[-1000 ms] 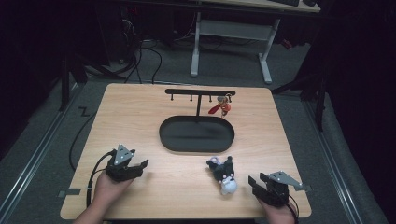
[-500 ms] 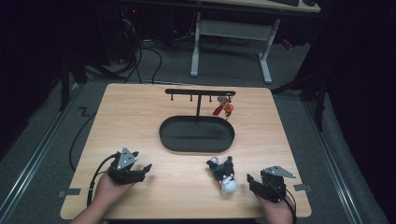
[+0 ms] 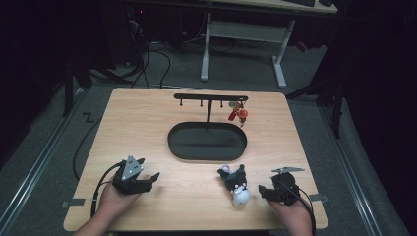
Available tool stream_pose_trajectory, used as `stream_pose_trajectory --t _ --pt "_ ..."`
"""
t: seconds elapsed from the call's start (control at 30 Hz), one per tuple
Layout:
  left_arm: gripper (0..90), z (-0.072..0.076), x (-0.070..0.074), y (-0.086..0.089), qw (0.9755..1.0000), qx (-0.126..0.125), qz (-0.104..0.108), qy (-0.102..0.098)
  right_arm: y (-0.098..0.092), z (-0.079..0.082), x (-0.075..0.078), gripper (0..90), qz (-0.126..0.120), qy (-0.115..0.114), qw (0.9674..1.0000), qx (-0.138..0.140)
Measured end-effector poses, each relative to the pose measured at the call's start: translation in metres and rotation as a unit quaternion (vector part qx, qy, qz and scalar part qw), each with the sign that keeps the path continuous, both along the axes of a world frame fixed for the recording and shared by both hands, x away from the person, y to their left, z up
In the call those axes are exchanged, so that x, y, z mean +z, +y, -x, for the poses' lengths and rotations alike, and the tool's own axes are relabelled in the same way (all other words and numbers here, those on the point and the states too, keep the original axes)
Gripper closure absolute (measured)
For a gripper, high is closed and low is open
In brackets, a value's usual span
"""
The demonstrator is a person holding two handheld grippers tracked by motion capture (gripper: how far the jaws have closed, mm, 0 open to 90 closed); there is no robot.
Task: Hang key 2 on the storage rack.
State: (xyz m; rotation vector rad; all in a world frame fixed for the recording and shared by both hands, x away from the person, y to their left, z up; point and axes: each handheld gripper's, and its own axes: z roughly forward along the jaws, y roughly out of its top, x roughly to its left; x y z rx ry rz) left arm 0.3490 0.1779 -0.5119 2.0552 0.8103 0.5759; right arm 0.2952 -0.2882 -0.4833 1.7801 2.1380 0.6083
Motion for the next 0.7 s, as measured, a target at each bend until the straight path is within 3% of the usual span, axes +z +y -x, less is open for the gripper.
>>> stream_pose_trajectory --t 0.23,0.5,0.7 --pt "21.3 -0.001 -0.001 -0.001 1.0000 0.002 0.000 0.002 0.004 -0.006 0.006 38.5 0.008 0.042 0.9990 0.014" --pt "17.6 -0.001 -0.001 -0.005 1.0000 0.000 -0.004 0.001 0.001 -0.012 0.009 37.9 0.025 0.069 0.9972 0.015" --pt "15.4 -0.001 0.000 -0.004 1.0000 0.002 -0.003 0.001 0.000 -0.016 0.012 37.3 0.019 0.091 0.9956 0.014"
